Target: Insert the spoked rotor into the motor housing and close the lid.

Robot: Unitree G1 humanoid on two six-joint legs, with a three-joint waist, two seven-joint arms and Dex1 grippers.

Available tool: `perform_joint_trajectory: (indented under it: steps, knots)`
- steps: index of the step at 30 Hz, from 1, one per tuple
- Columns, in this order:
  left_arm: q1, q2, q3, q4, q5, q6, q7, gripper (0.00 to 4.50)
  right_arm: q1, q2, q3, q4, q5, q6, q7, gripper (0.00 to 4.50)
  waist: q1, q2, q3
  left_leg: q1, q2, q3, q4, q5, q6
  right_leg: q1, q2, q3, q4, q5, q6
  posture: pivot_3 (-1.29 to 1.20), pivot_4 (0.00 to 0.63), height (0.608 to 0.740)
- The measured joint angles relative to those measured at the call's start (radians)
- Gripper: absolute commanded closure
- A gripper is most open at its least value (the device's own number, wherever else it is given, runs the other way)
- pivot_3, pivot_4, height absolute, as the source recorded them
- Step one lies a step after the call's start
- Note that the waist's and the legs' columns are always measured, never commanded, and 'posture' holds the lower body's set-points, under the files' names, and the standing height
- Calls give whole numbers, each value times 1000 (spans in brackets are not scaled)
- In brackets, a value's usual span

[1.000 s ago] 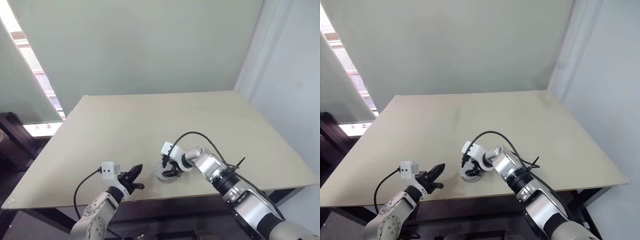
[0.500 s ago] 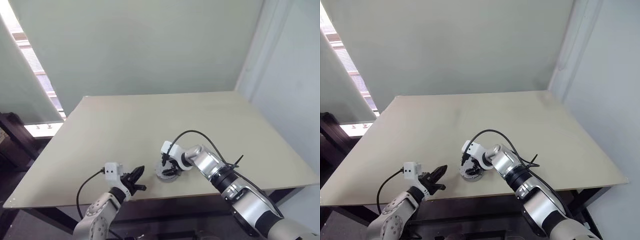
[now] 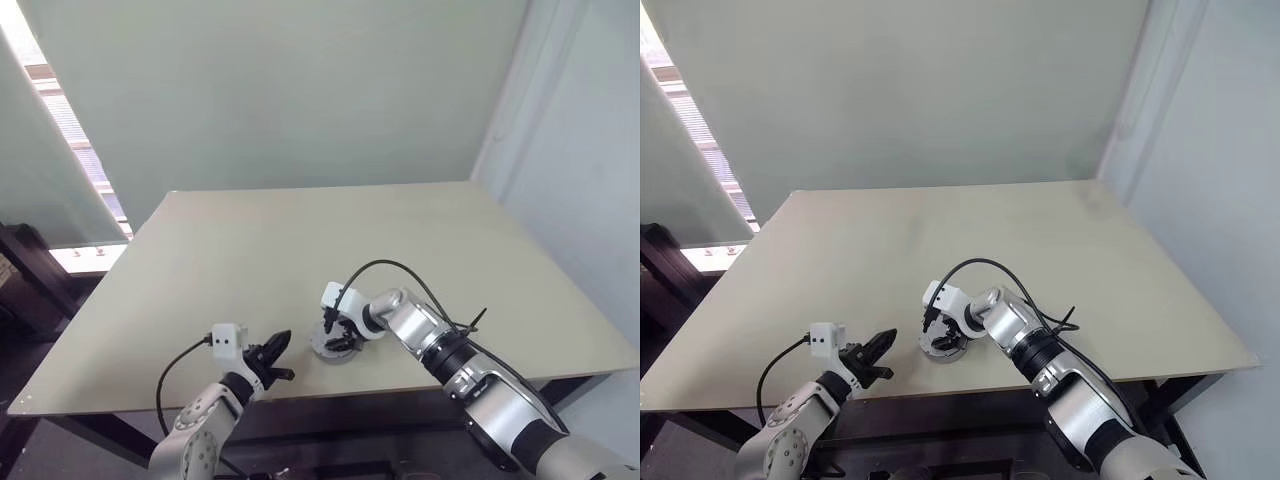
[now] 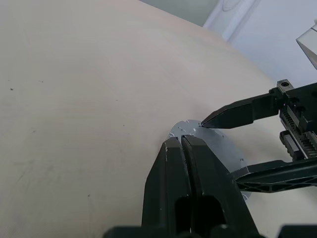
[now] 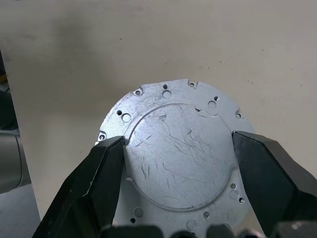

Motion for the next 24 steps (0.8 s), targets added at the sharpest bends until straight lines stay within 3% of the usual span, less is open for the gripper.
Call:
perform_joint_trajectory:
  steps: [24]
  knots:
    - [-3, 2, -26, 6, 12, -1, -5, 4500, -68, -2, 34, 92, -9, -54, 57, 1241, 0, 1, 1, -2, -1, 0, -2, 0, 0, -2, -1, 0, -1, 0, 0, 0, 0, 740]
